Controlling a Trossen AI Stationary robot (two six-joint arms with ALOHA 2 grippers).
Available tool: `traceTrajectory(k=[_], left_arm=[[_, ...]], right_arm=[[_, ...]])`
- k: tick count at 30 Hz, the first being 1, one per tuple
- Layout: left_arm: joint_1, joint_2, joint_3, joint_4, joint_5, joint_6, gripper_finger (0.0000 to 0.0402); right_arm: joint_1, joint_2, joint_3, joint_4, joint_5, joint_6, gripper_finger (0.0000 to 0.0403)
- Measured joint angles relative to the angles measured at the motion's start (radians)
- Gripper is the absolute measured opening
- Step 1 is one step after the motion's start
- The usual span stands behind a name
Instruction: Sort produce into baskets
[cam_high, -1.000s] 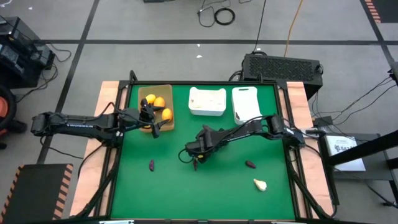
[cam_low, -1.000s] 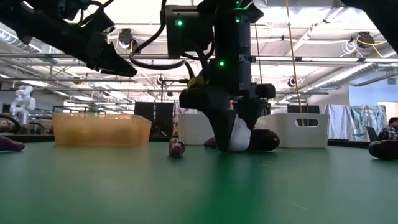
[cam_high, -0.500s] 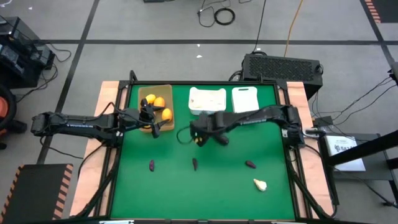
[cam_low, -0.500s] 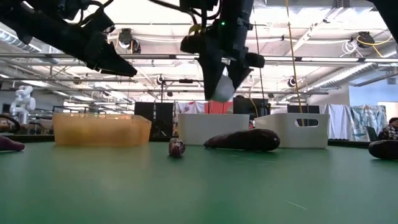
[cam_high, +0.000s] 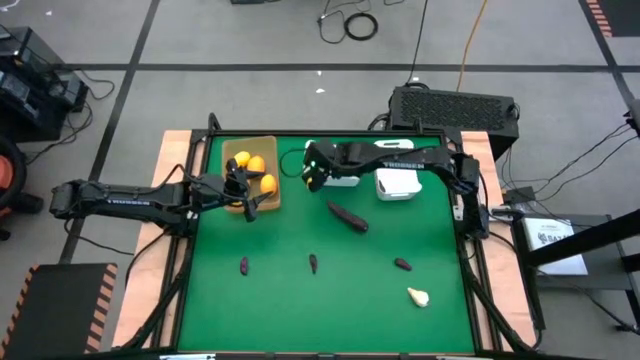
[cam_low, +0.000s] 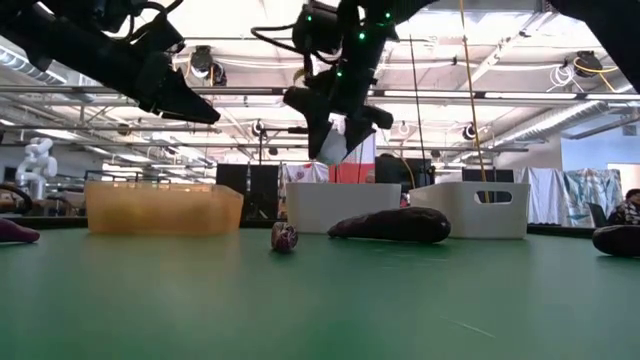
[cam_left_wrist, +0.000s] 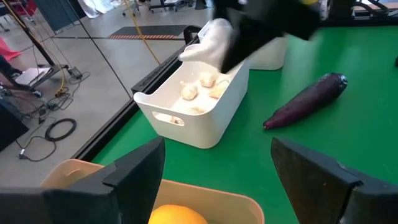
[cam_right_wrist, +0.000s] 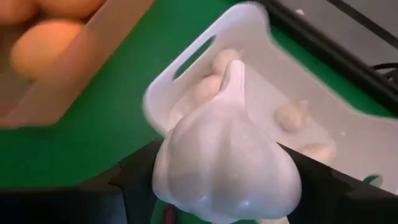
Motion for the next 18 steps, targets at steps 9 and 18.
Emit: traceTrajectory(k=[9,18], left_arm=[[0.000,0.000,0.000,-0.001,-0.001,0.004,0.0301],[0.000,0.000,0.000,-0.004,0.001,0.007,0.0301]], right_arm=[[-0.051,0.015,-0.002,-0.006,-0.005,-0.012,0.0302],[-0.046,0.011,-0.002,-0.002,-0.021,-0.031,0.0308]])
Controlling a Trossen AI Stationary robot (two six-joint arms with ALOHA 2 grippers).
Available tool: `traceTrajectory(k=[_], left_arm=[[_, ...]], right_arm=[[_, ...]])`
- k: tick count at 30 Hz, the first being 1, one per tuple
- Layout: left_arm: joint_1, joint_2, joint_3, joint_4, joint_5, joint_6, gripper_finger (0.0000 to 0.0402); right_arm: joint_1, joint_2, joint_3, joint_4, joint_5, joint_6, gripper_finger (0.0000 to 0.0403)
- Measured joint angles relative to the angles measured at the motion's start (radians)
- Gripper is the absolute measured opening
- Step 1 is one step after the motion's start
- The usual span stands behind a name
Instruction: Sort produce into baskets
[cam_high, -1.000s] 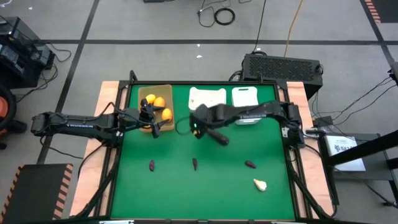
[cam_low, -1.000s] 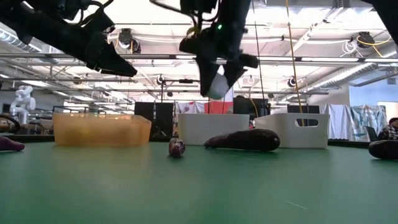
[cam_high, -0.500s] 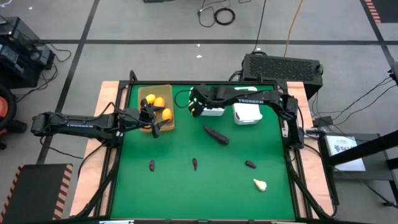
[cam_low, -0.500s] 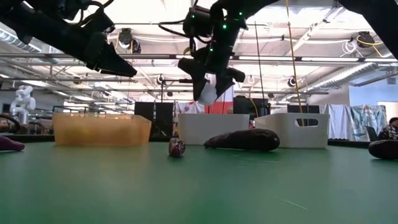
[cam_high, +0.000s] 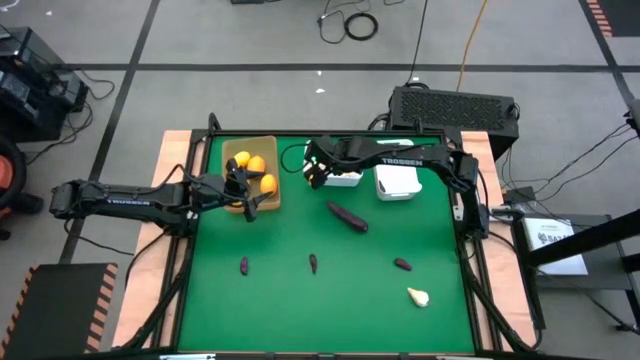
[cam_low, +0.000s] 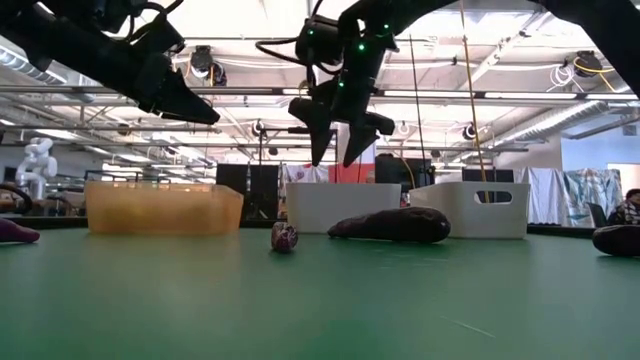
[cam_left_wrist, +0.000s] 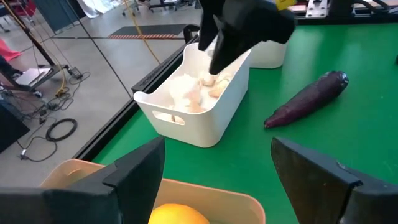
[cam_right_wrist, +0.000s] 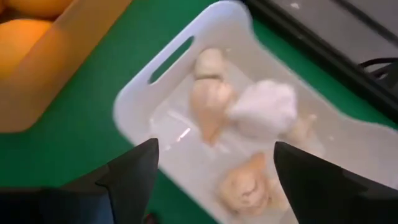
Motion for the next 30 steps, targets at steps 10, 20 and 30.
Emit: traceTrajectory(k=[10,20,30], left_arm=[[0.000,0.000,0.000,0.000,0.004,0.000,0.0301],[0.000,0.000,0.000,0.000,0.005,-0.001,0.0301],[0.000,0.000,0.000,0.008,0.005,-0.007,0.0301]], right_arm=[[0.104,0.000,0.000,-0.003,-0.286,0.088,0.0308],[0.353,-0.005,0.000,-0.041,-0.326,0.311,0.0309],[0.553,-0.006,0.000,-0.060,-0.317,0.529,0.0309]])
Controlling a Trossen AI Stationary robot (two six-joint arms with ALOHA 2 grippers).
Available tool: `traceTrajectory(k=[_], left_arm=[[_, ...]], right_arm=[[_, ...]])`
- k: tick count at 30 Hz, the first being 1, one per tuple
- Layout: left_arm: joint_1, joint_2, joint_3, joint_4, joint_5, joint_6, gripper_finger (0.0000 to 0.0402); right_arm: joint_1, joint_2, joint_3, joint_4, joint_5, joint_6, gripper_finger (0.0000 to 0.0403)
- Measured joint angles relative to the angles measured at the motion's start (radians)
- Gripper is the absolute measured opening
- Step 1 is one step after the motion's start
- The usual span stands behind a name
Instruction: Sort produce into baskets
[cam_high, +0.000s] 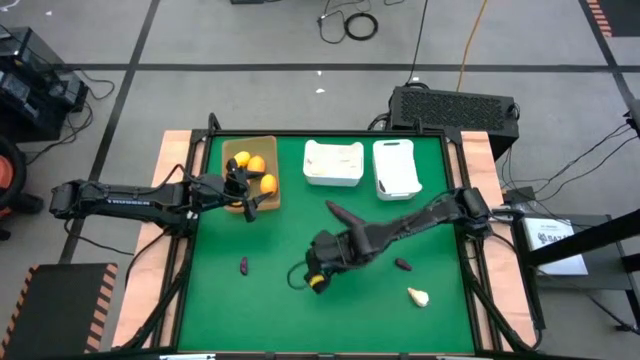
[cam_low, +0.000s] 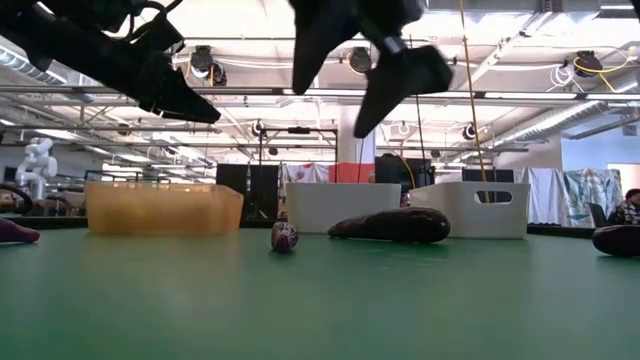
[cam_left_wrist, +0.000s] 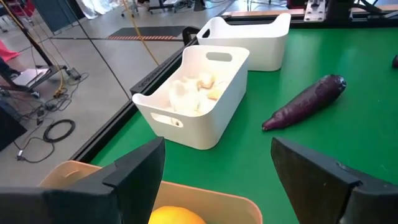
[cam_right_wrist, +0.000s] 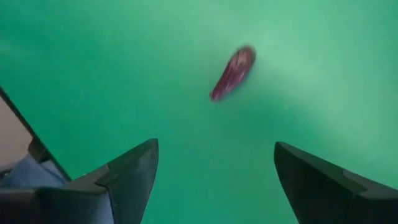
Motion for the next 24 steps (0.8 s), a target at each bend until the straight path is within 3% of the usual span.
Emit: traceTrajectory(k=[14,24], left_arm=[[0.000,0.000,0.000,0.000,0.000,-0.001,0.0301],[0.000,0.000,0.000,0.001,0.030,0.000,0.0301]], right_arm=[[0.136,0.000,0.000,-0.047,-0.004,0.176,0.0309],[0.239,0.000,0.000,-0.299,-0.144,0.451,0.0309]])
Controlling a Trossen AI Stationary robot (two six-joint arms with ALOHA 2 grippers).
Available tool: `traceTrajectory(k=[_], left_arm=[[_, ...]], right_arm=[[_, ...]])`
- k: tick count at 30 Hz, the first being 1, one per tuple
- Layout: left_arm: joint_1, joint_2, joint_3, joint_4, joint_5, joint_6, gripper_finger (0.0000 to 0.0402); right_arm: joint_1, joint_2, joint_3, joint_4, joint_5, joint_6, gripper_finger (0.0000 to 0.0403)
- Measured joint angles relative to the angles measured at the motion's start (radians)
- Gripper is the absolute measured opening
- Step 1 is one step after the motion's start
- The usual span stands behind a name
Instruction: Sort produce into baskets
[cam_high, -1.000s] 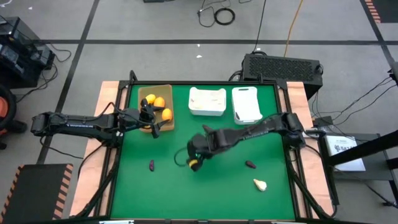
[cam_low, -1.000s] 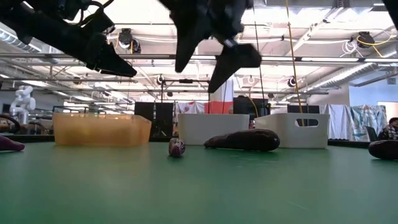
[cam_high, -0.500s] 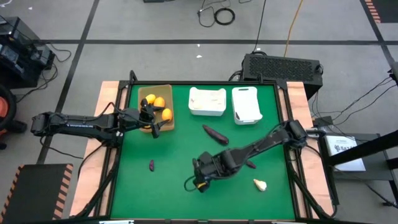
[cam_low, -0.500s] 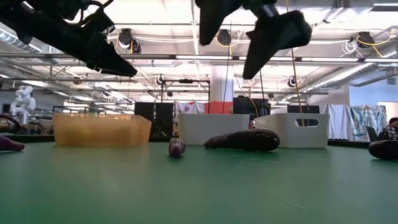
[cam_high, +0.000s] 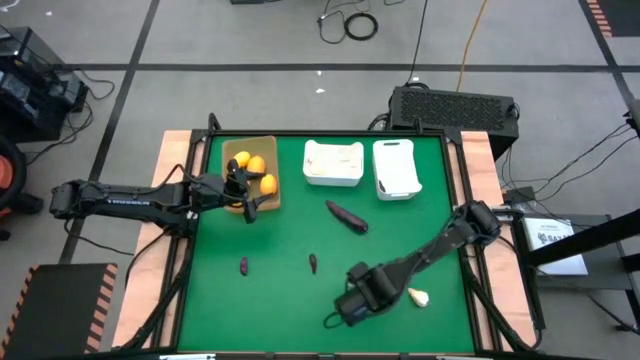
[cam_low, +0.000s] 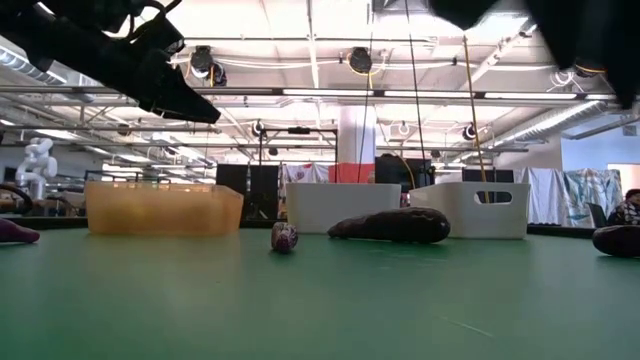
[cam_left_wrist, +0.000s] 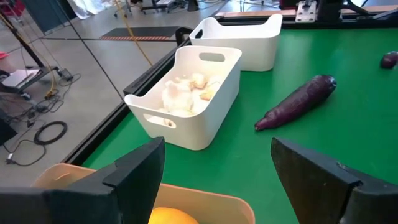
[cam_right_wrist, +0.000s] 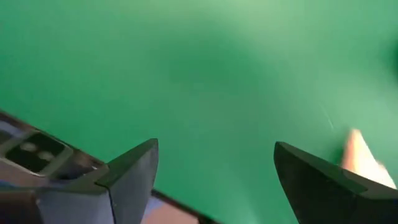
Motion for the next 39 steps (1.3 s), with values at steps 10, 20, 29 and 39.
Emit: traceTrajectory(k=[10,20,29,39], left_arm=[[0.000,0.000,0.000,0.000,0.000,0.000,0.0301],[0.000,0.000,0.000,0.000,0.000,0.000,0.0301],[0.000,0.000,0.000,-0.005,0.001,0.000,0.0301],[0.000,0.000,0.000,-0.005,0.001,0.000,0.0301]], right_arm=[[0.084,0.000,0.000,-0.286,-0.116,0.053,0.0309],[0.052,-0.001,-0.012,-0.340,-0.150,-0.074,0.0309],[0.022,0.000,-0.219,-0.224,-0.259,-0.246,0.0309],[-0.020,-0.007,-0.368,-0.146,-0.272,-0.447,0.0309]])
